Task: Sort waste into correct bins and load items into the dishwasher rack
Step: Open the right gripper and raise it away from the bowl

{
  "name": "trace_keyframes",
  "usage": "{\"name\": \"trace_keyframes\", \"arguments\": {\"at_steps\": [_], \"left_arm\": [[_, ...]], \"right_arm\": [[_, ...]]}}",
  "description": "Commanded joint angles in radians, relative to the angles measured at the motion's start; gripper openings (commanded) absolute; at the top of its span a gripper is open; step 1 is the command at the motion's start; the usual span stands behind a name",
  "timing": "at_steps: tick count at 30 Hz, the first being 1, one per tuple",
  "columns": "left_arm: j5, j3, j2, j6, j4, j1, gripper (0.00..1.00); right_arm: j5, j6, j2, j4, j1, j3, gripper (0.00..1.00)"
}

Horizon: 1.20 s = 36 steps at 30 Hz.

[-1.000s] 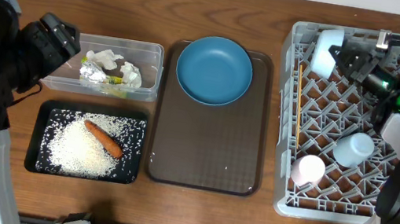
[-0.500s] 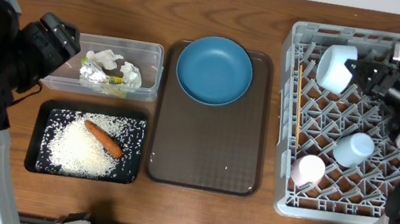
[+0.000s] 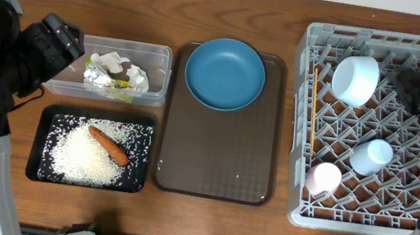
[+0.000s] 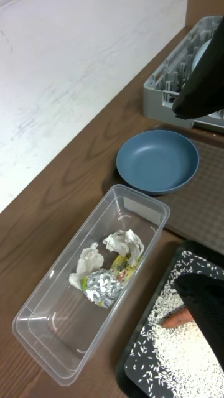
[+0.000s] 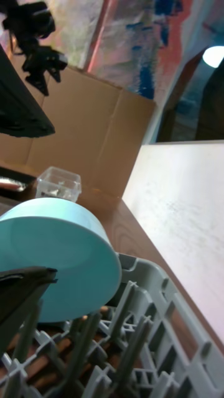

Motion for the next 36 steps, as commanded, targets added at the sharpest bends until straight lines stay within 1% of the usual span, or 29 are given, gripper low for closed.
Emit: {"name": "trace_keyframes", "arguments": {"at_steps": [1, 3, 5, 8, 11, 18, 23, 25, 28, 30, 32, 36], "left_arm": [[-0.009, 0.005, -0.002, 0.014, -0.002, 0.004, 0.82], [-0.009, 0.005, -0.002, 0.013, -0.002, 0.004, 0.82], [-0.009, 0.005, -0.002, 0.014, -0.002, 0.004, 0.82], [-0.009, 0.005, -0.002, 0.014, -0.002, 0.005, 0.82], [-0.009, 0.005, -0.001, 0.014, -0.002, 0.004, 0.82], [-0.009, 0.005, -0.002, 0.013, -0.002, 0.004, 0.82], [-0.009, 0.005, -0.002, 0.014, -0.002, 0.004, 0.82], [-0.009, 0.005, -0.002, 0.014, -0.002, 0.004, 0.82], [-0.009, 0.005, -0.002, 0.013, -0.002, 0.004, 0.82], [-0.009, 0.005, -0.002, 0.013, -0.002, 0.004, 0.82], [-0.009, 0.005, -0.002, 0.014, -0.002, 0.004, 0.82], [-0.009, 0.005, -0.002, 0.014, -0.002, 0.004, 0.82]], "right_arm": [[-0.04, 0.061, 0.01, 0.058, -0.023, -0.002, 0.6], [-0.06, 0.145, 0.01, 0.161, -0.023, -0.002, 0.58], [-0.058, 0.258, 0.01, 0.292, -0.023, -0.002, 0.5], [-0.052, 0.487, 0.01, 0.577, -0.019, 0.005, 0.4], [-0.055, 0.668, 0.01, 0.797, -0.004, 0.043, 0.37], [-0.042, 0.805, 0.009, 0.8, 0.062, 0.163, 0.36], [-0.028, 0.789, 0.009, 0.671, 0.107, 0.26, 0.36], [-0.003, 0.761, 0.009, 0.588, 0.124, 0.302, 0.36], [0.052, 0.692, 0.009, 0.396, 0.146, 0.363, 0.36], [0.098, 0.62, 0.009, 0.246, 0.161, 0.4, 0.36], [0.148, 0.518, 0.009, 0.078, 0.177, 0.436, 0.35], [0.193, 0.244, 0.009, -0.162, 0.216, 0.502, 0.37]]}}
